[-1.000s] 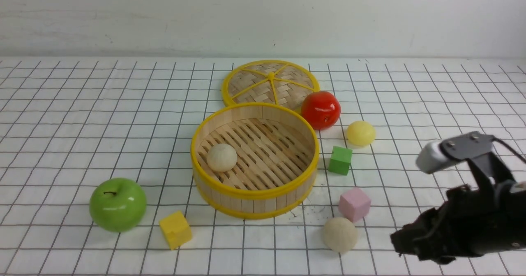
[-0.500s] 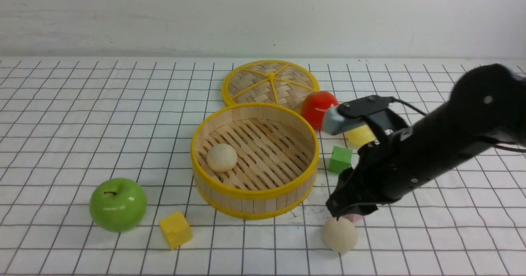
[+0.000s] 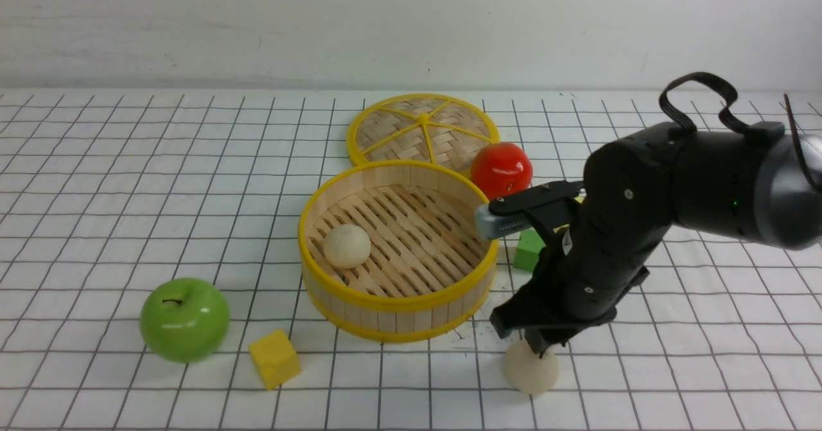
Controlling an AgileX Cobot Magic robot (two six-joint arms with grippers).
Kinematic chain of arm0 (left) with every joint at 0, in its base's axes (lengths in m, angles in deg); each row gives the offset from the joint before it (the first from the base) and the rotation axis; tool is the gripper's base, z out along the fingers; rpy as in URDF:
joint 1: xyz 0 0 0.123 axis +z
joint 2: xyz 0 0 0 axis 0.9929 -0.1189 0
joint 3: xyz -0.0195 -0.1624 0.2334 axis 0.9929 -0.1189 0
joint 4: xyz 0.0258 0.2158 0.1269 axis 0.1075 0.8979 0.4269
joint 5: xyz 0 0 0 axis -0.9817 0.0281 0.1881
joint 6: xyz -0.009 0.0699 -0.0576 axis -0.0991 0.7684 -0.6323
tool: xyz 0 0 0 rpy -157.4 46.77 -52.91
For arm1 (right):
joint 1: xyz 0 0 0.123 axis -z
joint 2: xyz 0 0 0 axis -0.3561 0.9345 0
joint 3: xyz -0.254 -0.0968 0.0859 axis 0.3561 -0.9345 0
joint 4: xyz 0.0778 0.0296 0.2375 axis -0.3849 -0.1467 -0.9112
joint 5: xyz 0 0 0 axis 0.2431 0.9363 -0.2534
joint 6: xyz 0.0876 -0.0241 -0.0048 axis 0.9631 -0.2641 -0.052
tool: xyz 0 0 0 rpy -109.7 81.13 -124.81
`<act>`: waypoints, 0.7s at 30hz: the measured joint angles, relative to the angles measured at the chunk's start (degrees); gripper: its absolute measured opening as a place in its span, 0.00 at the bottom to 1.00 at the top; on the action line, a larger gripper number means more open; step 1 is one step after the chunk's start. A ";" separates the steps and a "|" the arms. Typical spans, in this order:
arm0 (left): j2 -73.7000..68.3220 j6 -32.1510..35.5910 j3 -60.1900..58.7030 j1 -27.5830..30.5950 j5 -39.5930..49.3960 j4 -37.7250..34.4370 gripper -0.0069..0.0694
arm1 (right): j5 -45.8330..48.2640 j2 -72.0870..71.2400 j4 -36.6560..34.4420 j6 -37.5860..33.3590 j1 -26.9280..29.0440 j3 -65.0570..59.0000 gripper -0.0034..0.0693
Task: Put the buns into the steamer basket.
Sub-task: Use the right arm to grab a steamed stuffed bun
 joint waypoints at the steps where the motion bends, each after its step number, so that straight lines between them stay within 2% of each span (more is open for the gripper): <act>1: 0.00 0.00 0.00 0.00 0.00 0.00 0.11 | -0.06 0.06 -0.10 0.00 0.00 0.00 0.38; 11: 0.00 0.00 0.00 0.00 0.00 0.00 0.11 | -0.70 3.17 -2.60 0.26 0.00 0.18 0.38; 15: 0.00 0.00 0.00 0.00 0.00 0.00 0.11 | -1.05 3.37 -2.18 0.26 0.00 0.18 0.34; 19: 0.00 0.00 0.00 0.00 0.00 0.00 0.11 | -0.48 3.37 -2.07 0.26 0.00 0.18 0.16; 20: 0.00 0.00 0.00 0.00 0.00 0.00 0.11 | -0.48 3.32 -2.07 0.26 0.00 0.22 0.15; 21: 0.00 0.00 0.00 0.00 0.00 0.00 0.11 | -0.44 3.19 -2.27 0.26 0.00 0.25 0.07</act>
